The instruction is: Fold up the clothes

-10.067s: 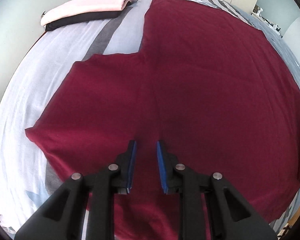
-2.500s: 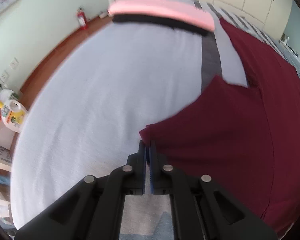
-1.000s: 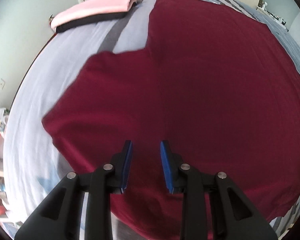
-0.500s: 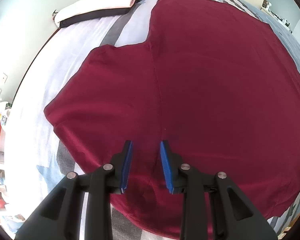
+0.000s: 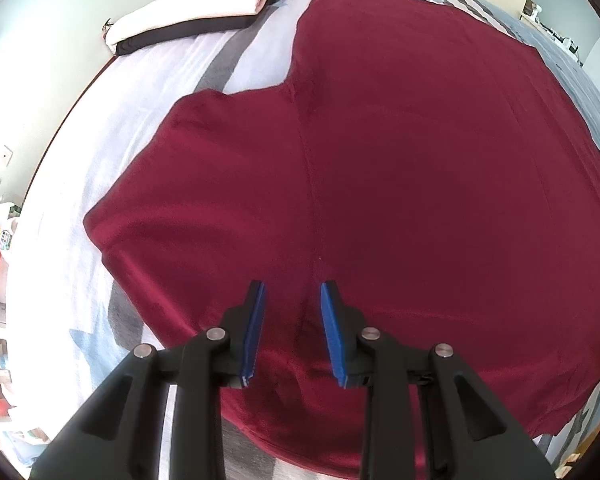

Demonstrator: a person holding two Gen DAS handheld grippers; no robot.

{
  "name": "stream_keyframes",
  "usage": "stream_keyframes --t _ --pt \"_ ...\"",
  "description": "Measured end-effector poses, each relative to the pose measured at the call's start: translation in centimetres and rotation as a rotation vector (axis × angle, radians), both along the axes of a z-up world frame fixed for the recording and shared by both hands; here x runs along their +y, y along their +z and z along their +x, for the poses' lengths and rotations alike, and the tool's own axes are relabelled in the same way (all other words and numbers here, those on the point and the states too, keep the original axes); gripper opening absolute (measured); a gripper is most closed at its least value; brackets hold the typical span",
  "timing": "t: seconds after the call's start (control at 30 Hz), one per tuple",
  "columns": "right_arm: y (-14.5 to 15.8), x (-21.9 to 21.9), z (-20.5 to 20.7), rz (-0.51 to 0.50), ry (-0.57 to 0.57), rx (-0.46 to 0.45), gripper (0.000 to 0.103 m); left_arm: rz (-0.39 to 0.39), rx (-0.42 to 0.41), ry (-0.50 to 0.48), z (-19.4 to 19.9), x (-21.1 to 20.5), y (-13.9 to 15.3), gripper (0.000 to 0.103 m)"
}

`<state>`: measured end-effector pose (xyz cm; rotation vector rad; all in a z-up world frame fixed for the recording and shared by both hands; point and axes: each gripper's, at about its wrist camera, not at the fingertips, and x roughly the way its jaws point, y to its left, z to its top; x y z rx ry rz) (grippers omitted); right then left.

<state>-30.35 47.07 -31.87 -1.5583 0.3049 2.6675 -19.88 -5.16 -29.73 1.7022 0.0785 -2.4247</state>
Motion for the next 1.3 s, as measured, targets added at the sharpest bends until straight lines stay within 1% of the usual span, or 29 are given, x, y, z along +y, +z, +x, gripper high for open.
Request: stream_keyframes --t 0.17,0.23,0.27,0.3,0.33,0.37,0.43,0.47,0.57,0.67,0.7,0.8,0.87,0.93,1.03,1.07,1.13,1.23,1.3 --pt "-2.1 -1.4 -2.3 -0.013 0.056 -0.078 0.033 -0.003 -0.006 -0.001 0.4 -0.1 -0.2 0.026" --pt "-2.1 -1.5 -2.4 -0.025 0.069 -0.074 0.032 -0.001 -0.006 0.01 0.5 -0.4 -0.3 0.026" --pt "-2.3 -1.6 -2.4 -0.014 0.072 -0.081 0.031 -0.003 -0.01 0.017 0.7 -0.8 -0.5 0.026" --pt "-2.6 -1.6 -2.6 -0.014 0.071 -0.097 0.029 -0.003 -0.012 0.022 0.9 -0.9 -0.4 0.026" --pt "-2.9 -1.5 -2.7 -0.026 0.068 -0.104 0.022 -0.004 -0.012 0.026 1.0 -1.0 -0.3 0.026" --pt "-3.0 -1.5 -2.7 -0.032 0.068 -0.101 0.015 -0.004 -0.012 0.031 1.2 -1.1 -0.3 0.026" --pt "-2.6 -1.6 -2.8 -0.02 0.079 -0.088 0.005 -0.003 -0.01 0.038 1.3 -1.3 -0.2 0.026" --pt "-2.3 -1.8 -2.8 -0.006 0.084 -0.074 0.003 -0.004 -0.009 0.04 1.4 -1.3 -0.1 0.026" --pt "-0.9 -1.6 -3.6 0.007 0.09 -0.029 0.003 -0.005 -0.004 0.041 1.4 -1.4 0.0 0.026" --pt "-0.9 -1.7 -4.0 0.036 0.09 -0.02 0.0 -0.005 -0.001 0.049 1.4 -1.7 0.0 0.026" --pt "-1.2 -1.4 -4.0 0.052 0.074 -0.027 0.0 -0.005 0.0 0.054 1.4 -1.8 0.0 0.026" --pt "-1.6 0.4 -3.4 0.059 -0.005 -0.052 0.0 -0.001 0.019 0.074 1.7 -1.9 0.6 0.026" --pt "-0.3 0.7 -2.3 0.048 -0.026 -0.013 0.004 0.009 0.049 0.076 2.1 -1.9 1.3 0.026" --pt "1.5 0.6 -0.9 0.034 -0.029 0.035 0.004 0.008 0.072 0.058 2.8 -1.7 2.0 0.026" --pt "4.1 -1.7 3.0 0.029 0.013 0.083 0.006 0.022 0.079 0.051 4.2 -1.6 2.6 0.026" --pt "4.7 -2.5 4.8 0.028 0.026 0.09 0.011 0.029 0.08 0.048 4.8 -1.5 2.8 0.026" --pt "5.0 -4.4 7.6 0.016 0.044 0.078 0.014 0.04 0.082 0.042 6.1 -1.3 3.1 0.026" --pt "5.2 -7.7 13.7 -0.042 0.076 0.027 0.014 0.063 0.087 0.015 8.5 -0.4 3.7 0.029" --pt "4.8 -10.8 16.9 -0.084 0.119 -0.001 0.014 0.09 0.091 -0.019 9.7 0.8 3.8 0.03"
